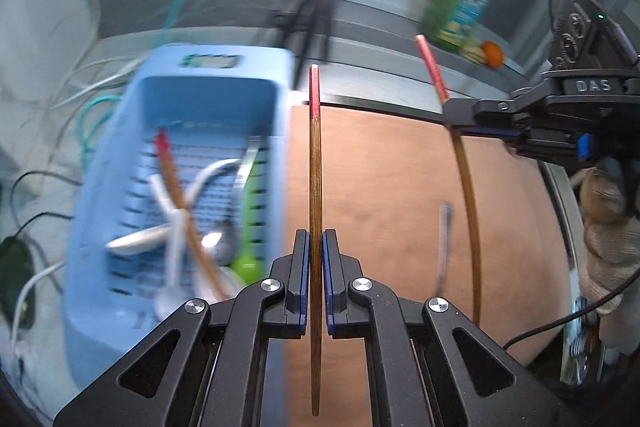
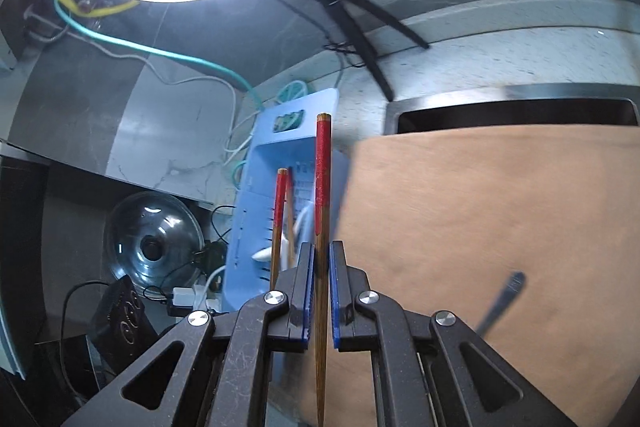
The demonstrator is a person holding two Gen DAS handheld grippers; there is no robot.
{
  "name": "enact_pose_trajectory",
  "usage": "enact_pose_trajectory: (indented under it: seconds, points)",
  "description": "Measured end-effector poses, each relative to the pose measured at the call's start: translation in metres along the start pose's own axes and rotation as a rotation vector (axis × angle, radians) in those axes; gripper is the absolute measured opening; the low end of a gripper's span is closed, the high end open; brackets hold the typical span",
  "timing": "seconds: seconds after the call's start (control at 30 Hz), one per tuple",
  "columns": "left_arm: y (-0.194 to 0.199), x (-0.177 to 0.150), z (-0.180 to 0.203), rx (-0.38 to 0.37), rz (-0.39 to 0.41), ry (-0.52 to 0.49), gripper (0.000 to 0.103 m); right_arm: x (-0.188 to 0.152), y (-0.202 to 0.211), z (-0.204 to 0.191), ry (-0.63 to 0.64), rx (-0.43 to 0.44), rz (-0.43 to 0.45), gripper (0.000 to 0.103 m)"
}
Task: Organize utensils
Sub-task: 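Lower both chopsticks into the blue basket and open both grippers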
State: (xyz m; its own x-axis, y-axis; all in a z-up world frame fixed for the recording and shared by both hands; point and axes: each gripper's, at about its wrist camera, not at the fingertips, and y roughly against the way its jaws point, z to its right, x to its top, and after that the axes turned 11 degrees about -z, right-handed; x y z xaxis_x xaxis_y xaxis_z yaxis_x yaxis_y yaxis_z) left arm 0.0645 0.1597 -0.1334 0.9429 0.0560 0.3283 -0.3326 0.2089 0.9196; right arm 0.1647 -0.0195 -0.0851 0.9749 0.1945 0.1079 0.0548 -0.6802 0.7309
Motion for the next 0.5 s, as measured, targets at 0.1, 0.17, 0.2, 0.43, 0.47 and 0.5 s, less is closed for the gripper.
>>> enact_pose_trajectory:
  seconds: [0.1, 0.17, 0.2, 0.43, 0.47, 0.5]
  points:
    - [0.002, 0.003, -0.025, 0.016, -0.001, 0.040, 0.005, 0.011, -0.019, -0.018, 0.022, -0.007, -0.013, 0.007]
    - [0.001, 0.006, -0.038, 0.031, -0.006, 0.059, 0.005, 0.019, -0.035, -0.029, 0.033, -0.009, -0.026, 0.007]
    - [0.000, 0.009, -0.045, 0.033, -0.009, 0.070, 0.005, 0.022, -0.044, -0.034, 0.036, -0.008, -0.034, 0.007]
    - [-0.014, 0.021, -0.076, 0.035, -0.047, 0.118, 0.005, 0.043, -0.096, -0.054, 0.031, -0.036, -0.078, 0.007]
    - [-0.018, 0.023, -0.079, 0.038, -0.056, 0.120, 0.005, 0.044, -0.102, -0.055, 0.029, -0.039, -0.083, 0.007]
    - [-0.020, 0.024, -0.080, 0.042, -0.062, 0.118, 0.005, 0.047, -0.111, -0.056, 0.029, -0.044, -0.092, 0.007]
